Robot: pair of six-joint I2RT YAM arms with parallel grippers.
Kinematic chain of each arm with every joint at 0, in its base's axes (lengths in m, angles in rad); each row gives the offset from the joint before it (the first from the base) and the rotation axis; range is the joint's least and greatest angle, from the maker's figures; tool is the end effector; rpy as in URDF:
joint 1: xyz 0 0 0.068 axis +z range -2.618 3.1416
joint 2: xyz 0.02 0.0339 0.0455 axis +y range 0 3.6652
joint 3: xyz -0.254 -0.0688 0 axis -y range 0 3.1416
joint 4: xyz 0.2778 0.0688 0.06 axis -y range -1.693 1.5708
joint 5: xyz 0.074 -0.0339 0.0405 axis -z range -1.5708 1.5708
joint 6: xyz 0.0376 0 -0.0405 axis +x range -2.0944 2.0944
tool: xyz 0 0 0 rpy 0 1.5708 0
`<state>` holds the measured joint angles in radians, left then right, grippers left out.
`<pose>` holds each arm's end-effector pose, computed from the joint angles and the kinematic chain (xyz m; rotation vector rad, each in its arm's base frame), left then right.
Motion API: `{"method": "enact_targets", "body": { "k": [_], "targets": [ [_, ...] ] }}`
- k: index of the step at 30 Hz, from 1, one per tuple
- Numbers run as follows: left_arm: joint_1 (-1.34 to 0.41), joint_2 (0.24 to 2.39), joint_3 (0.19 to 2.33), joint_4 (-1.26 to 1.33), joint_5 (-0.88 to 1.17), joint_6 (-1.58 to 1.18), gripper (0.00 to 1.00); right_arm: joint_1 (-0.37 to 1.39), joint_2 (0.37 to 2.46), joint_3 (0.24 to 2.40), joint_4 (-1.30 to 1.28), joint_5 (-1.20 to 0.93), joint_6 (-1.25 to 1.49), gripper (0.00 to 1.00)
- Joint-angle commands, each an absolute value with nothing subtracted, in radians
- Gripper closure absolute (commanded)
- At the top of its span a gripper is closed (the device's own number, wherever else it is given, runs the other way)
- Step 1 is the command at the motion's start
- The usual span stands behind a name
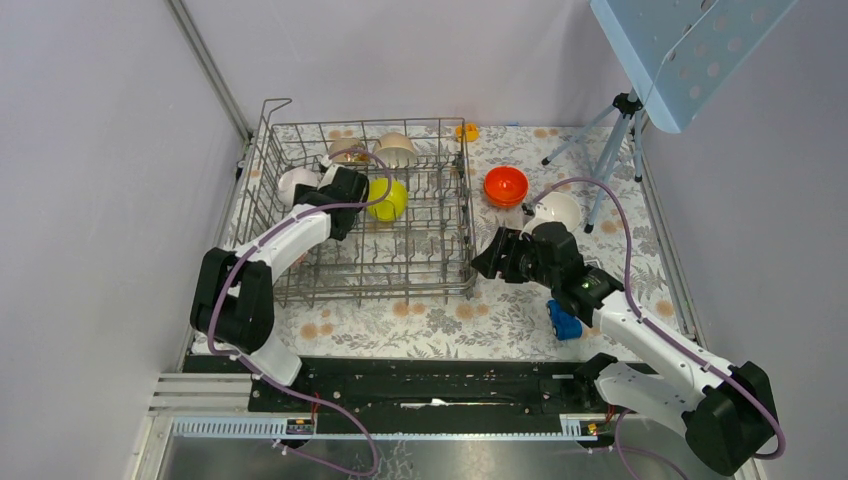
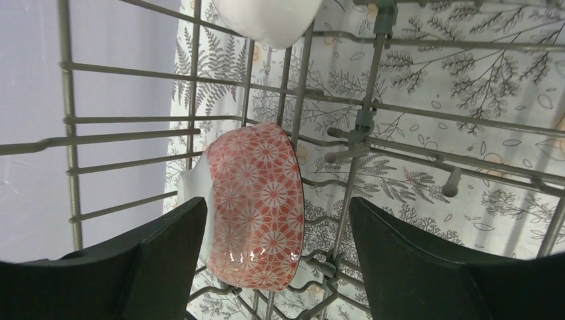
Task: Unload the bowls from the dish rack
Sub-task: Pick up the bowl from the dish rack.
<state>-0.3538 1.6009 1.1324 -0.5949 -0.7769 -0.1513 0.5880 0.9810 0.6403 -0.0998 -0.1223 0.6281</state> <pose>0.3389 -0.0971 0.2074 -0.0106 2.3719 0.7818 0.2149 0.1488 0.2408 -0.0399 2.1245 0.8759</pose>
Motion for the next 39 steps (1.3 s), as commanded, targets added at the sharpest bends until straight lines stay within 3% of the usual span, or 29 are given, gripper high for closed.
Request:
{"method": "enact_targets", "body": {
  "k": [1, 15, 30, 39],
  "targets": [
    [-0.338, 1.605, 1.115, -0.586, -0.768, -0.181, 0.18, 0.587, 0.983, 0.652, -0.051, -0.145, 0.628, 0.31],
    [-0.331, 1.588, 1.135, -0.613, -0.883, -0.166, 0.3, 0.587, 1.047, 0.668, -0.017, -0.164, 0.628, 0.32],
    [-0.359, 1.607, 1.124, -0.627, -0.985, -0.154, 0.35, 0.586, 1.079, 0.667, -0.009, -0.167, 0.637, 0.32],
    [-0.362, 1.629, 1.112, -0.628, -0.998, -0.172, 0.49, 0.586, 1.097, 0.665, -0.009, -0.167, 0.631, 0.32]
  ]
}}
